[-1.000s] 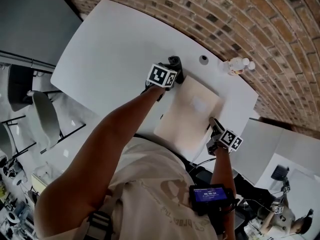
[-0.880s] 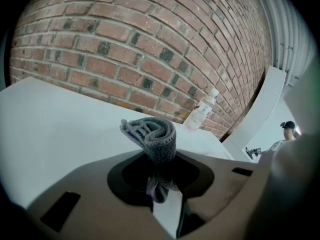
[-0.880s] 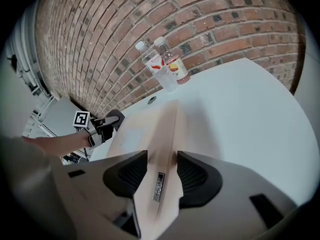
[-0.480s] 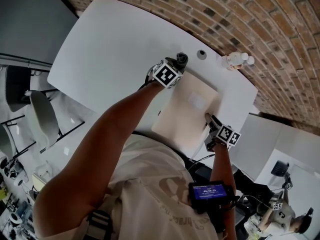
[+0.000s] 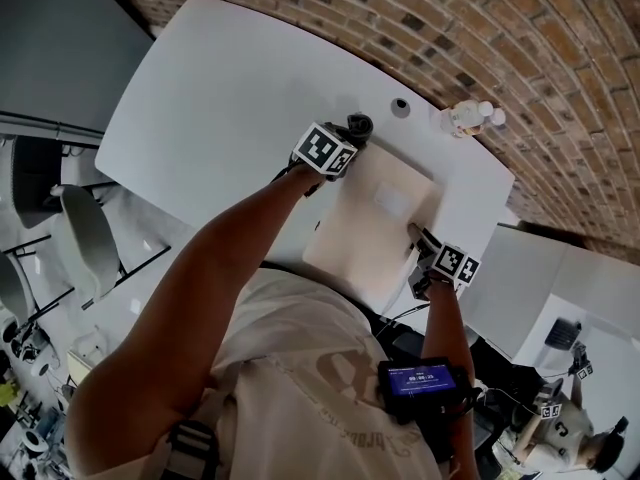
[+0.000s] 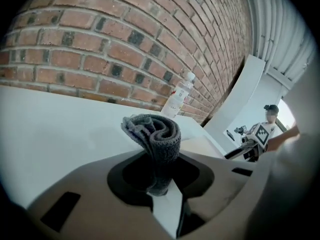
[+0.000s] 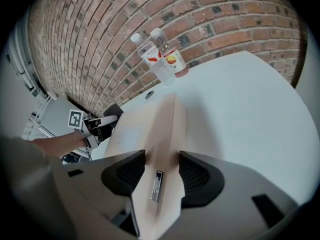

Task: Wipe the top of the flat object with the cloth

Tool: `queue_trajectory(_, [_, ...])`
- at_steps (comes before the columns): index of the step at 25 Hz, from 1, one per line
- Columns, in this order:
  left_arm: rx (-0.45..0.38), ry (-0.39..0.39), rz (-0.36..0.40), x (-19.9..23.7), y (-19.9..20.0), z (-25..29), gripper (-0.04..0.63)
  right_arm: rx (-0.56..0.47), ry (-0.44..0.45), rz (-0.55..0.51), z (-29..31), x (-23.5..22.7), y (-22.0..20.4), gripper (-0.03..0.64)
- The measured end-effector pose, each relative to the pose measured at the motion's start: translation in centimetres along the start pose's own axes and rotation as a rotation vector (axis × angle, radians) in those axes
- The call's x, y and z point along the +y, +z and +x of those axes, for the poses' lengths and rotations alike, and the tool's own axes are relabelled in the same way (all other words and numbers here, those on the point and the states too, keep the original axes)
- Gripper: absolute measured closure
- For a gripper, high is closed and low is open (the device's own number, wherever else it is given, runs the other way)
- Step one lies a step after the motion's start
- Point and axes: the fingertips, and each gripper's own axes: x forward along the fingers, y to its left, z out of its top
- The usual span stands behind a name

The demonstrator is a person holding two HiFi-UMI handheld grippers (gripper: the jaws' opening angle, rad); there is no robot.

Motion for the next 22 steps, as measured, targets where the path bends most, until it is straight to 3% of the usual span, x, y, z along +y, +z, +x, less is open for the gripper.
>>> queue_trajectory(7, [0.024, -0.052, -0.077, -1.1, -2.3, -1.5, 0.491, -0.01, 0.002, 0.013, 0.0, -0.1, 0.0, 0.394])
queue_trajectory(22, [0.083, -0.165, -0.124, -4.4, -7.8, -4.9, 0.491, -0.025, -0.023, 0.031, 0.0, -0.4, -0.1, 0.394])
